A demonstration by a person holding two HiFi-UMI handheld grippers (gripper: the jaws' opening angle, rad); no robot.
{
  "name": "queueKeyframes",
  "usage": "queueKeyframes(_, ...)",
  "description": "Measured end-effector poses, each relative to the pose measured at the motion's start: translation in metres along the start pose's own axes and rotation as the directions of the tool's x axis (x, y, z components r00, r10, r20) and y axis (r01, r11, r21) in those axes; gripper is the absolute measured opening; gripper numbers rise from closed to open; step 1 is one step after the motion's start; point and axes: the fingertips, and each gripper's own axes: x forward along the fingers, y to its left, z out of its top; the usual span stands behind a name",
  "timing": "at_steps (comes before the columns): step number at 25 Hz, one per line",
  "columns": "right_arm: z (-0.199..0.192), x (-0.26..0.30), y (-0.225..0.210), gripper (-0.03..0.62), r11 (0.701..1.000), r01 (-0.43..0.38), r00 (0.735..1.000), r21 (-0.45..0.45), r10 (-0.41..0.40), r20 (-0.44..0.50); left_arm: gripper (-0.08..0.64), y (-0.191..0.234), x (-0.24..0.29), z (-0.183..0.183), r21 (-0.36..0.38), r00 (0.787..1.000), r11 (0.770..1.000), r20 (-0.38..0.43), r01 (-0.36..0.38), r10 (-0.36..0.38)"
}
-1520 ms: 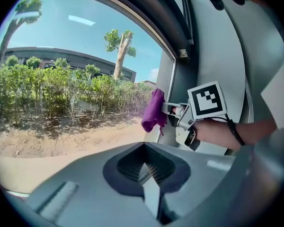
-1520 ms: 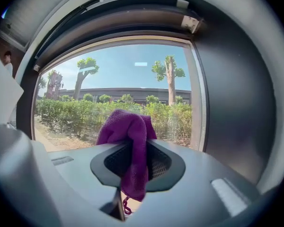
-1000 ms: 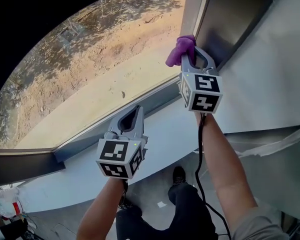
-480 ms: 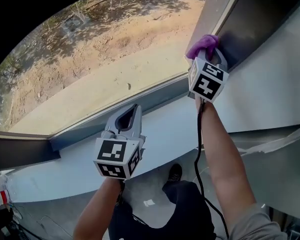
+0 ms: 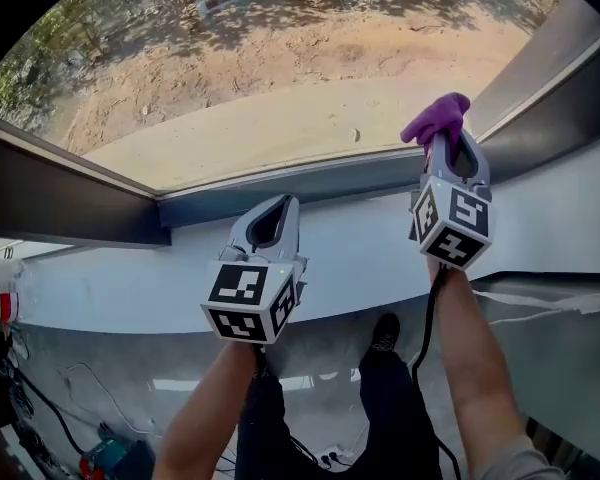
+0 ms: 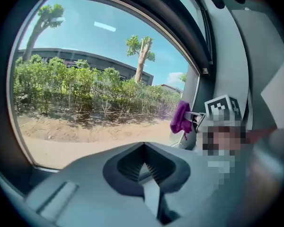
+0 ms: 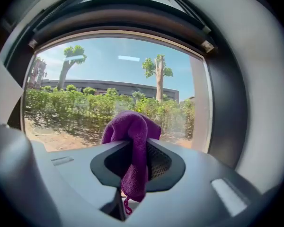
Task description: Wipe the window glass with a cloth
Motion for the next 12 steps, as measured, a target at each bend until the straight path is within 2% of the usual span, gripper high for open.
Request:
queueKeyframes(3, -0.005, -0.019, 0.075, 0.087, 0.993, -0.119, 0.993, -0.005, 0.119, 0.019, 0.000, 0.035, -0.029, -0.010, -0.002, 0.999, 0.999, -0.001, -0.043, 0.043)
queueKeyframes(6, -0.012, -0.032, 0.150, 0.087, 0.972, -0.235, 0.972, 0.000, 0.235, 0.009, 0.000, 0.072, -0.059, -0.018, -0.006, 0.996, 0.996, -0.004, -0.094, 0.094)
queueKeyframes(9, -0.015, -0.044, 0.228, 0.087, 0.937, -0.350, 0.937, -0.012, 0.350, -0.007, 0.000, 0.108, -0.091, -0.023, -0.016, 0.990, 0.990, -0.008, -0.138, 0.138)
queueKeyframes(12, -0.016, -0.056, 0.306, 0.087, 0.884, -0.466, 0.885, -0.042, 0.466, -0.013, 0.000, 0.140, -0.121, -0.031, -0.023, 0.985, 0.985, -0.012, -0.172, 0.172)
